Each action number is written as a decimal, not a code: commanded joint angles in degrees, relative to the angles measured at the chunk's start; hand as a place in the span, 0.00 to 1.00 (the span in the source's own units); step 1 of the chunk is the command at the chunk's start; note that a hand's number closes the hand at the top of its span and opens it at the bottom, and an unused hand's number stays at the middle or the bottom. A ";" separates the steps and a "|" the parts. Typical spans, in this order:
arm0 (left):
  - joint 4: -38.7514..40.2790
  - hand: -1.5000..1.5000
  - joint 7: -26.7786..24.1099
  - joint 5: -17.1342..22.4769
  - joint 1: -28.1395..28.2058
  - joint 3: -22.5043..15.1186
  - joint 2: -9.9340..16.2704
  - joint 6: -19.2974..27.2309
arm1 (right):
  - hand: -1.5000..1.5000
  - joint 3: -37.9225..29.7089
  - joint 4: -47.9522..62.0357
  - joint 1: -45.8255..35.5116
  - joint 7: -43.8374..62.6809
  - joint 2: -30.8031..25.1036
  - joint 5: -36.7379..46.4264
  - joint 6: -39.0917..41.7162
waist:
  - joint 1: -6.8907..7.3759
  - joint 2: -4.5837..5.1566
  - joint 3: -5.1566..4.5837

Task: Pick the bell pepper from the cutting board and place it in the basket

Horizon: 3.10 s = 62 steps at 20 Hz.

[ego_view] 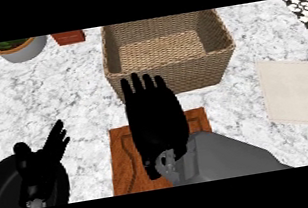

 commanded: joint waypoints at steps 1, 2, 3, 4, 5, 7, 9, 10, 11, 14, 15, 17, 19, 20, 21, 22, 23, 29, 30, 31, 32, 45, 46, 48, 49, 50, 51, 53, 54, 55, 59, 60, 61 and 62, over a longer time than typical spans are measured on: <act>4.09 0.50 -0.01 0.60 4.87 0.63 0.59 -0.74 | 0.00 2.41 -0.59 0.50 15.29 1.63 0.10 2.43 | 1.07 0.65 -0.71; 6.02 0.50 -1.12 0.24 4.36 0.27 0.06 -1.26 | 0.00 3.01 -0.87 0.37 15.30 1.63 0.75 2.63 | 0.74 0.87 -0.73; 3.71 0.50 2.05 1.65 2.47 1.66 1.52 -1.72 | 0.00 3.56 -0.43 2.15 14.79 1.64 2.54 2.19 | 0.77 1.03 -0.59; 3.91 0.50 2.19 -0.31 2.60 0.34 0.79 -0.04 | 0.00 4.10 -1.74 3.42 15.31 1.64 1.78 3.47 | 0.17 0.78 -0.60; 3.73 0.50 0.53 0.92 4.59 1.06 0.74 -1.06 | 0.00 4.21 -0.54 3.60 15.31 1.64 2.88 2.46 | 0.93 0.85 -0.65; 2.34 0.50 3.70 0.57 3.63 1.21 1.56 -0.08 | 0.00 3.58 -0.04 5.72 13.53 0.36 4.13 3.99 | 0.58 1.00 -0.53; 3.70 0.50 1.99 1.01 2.41 1.28 1.13 -1.59 | 0.00 5.20 0.90 6.33 15.31 1.62 3.82 3.36 | 0.73 1.07 -0.65; 4.19 0.50 1.61 0.78 2.95 1.78 0.56 -0.38 | 0.00 5.52 1.06 7.86 14.64 1.63 5.16 2.45 | 0.75 1.16 -0.62; 3.20 0.50 1.53 0.45 3.55 0.43 0.01 -0.80 | 0.00 6.89 -0.37 9.14 15.31 1.63 4.96 3.55 | 0.64 0.97 -0.62; 4.17 0.50 0.57 -0.66 4.41 -0.44 -0.74 -0.45 | 0.00 5.79 1.02 10.94 13.67 1.63 7.49 2.44 | 0.67 1.20 -0.59; 4.74 0.50 -0.42 -0.01 4.18 1.11 0.65 -1.77 | 0.00 7.40 1.09 12.51 13.27 1.63 8.08 0.27 | 1.06 1.28 -0.59; 4.47 0.50 1.88 0.05 2.67 0.89 0.53 -1.54 | 0.00 7.39 -1.05 12.76 13.53 1.64 8.92 0.83 | 0.92 1.26 -0.57; 5.22 0.50 -0.16 0.05 3.66 1.16 0.60 -2.47 | 0.00 9.38 -1.49 15.55 12.90 1.64 10.51 0.67 | 0.99 1.25 -0.60; 4.93 0.50 1.27 -0.33 2.05 1.26 0.31 -1.51 | 0.00 6.47 0.21 15.92 9.79 1.64 11.65 0.45 | 0.90 1.46 -0.54; 4.63 0.50 -1.08 -0.47 5.21 0.94 0.46 -2.28 | 0.00 5.88 -0.27 16.52 9.35 1.40 12.68 1.32 | 1.14 1.36 -0.56; 4.45 0.50 0.14 -0.21 4.79 1.38 0.87 -2.13 | 0.00 6.96 0.17 17.50 9.19 1.64 13.63 0.03 | 1.26 1.38 -0.55; 6.89 0.50 -0.83 -0.50 2.32 1.20 -1.02 -1.52 | 0.00 8.74 -2.89 18.50 11.31 1.64 13.47 1.43 | 0.45 1.34 -0.61; 5.29 0.50 -1.04 -1.26 3.60 0.96 -0.25 -2.21 | 0.00 10.87 0.73 21.90 8.76 1.65 17.00 -2.38 | 1.55 1.46 -0.55; 3.00 0.50 0.52 -1.28 4.95 0.26 -0.33 -1.70 | 0.00 7.77 -0.25 20.26 8.63 1.65 16.57 -1.24 | 1.85 1.38 -0.51; 4.87 0.50 -0.61 -1.24 4.04 0.66 -0.91 -1.92 | 0.00 9.12 -0.28 21.90 7.97 1.65 17.94 -2.34 | 1.49 1.47 -0.54; 5.05 0.50 -2.04 -2.13 5.34 -0.17 -1.42 -1.80 | 0.00 7.72 3.04 20.56 5.67 1.65 18.33 -3.58 | 2.08 1.63 -0.54; 5.22 0.50 -0.34 -2.28 3.24 0.84 -2.22 -1.71 | 0.00 7.75 6.17 25.07 6.26 1.66 18.53 -1.32 | 1.76 1.62 -0.56; 4.16 0.50 -0.77 -3.16 5.79 -0.57 -2.42 -1.67 | 0.00 6.71 7.34 25.92 4.34 1.66 19.24 -0.63 | 1.89 1.58 -0.54; 5.30 0.50 0.20 -1.33 3.49 2.54 0.55 -4.16 | 0.00 8.51 8.65 27.42 3.26 1.66 20.88 -3.91 | 1.81 1.67 -0.53; 2.39 0.50 1.98 -1.79 3.54 1.50 -1.26 -1.91 | 0.00 6.48 6.01 27.32 3.64 1.66 20.37 -1.62 | 1.65 1.50 -0.49; 5.14 0.50 0.15 -0.51 3.00 3.10 0.19 -4.62 | 0.00 8.76 7.63 25.30 5.15 1.66 19.33 -4.56 | 2.31 1.69 -0.54; 7.62 0.50 -1.21 -0.95 2.73 3.40 -0.23 -4.50 | 0.00 7.13 7.55 26.83 2.86 1.66 20.16 -2.35 | 1.56 1.74 -0.57; 4.95 0.50 -0.22 -1.86 4.10 2.11 -0.05 -4.26 | 0.00 8.53 9.52 27.58 2.56 1.67 21.20 -5.52 | 2.15 1.68 -0.51; 3.95 0.50 0.25 -1.01 3.73 2.10 -0.80 -4.43 | 0.00 6.76 10.31 26.39 1.72 1.67 20.33 -4.44 | 2.21 1.69 -0.50; 5.54 0.50 -0.92 -1.65 3.70 2.22 -1.64 -3.65 | 0.00 6.93 8.20 27.59 1.04 1.67 21.96 -3.31 | 1.66 1.62 -0.52; 2.77 0.50 2.28 -3.42 3.88 0.28 -2.35 -1.81 | 0.00 5.43 12.83 24.87 -0.04 1.67 21.00 -6.39 | 2.57 1.75 -0.45; 4.97 0.50 0.55 -0.32 3.30 4.05 0.14 -5.38 | 0.00 5.41 12.54 27.90 -1.90 1.67 23.12 -6.29 | 1.88 1.71 -0.50; 3.38 0.50 0.28 -2.84 4.54 2.24 -0.84 -3.21 | 0.00 6.04 11.34 28.17 0.08 1.67 22.93 -7.39 | 2.06 1.61 -0.48; 5.86 0.50 -0.18 -3.20 3.12 1.27 -2.15 -3.58 | 1.00 8.03 13.10 27.97 -0.80 1.68 22.93 -7.24 | 1.97 1.76 -0.51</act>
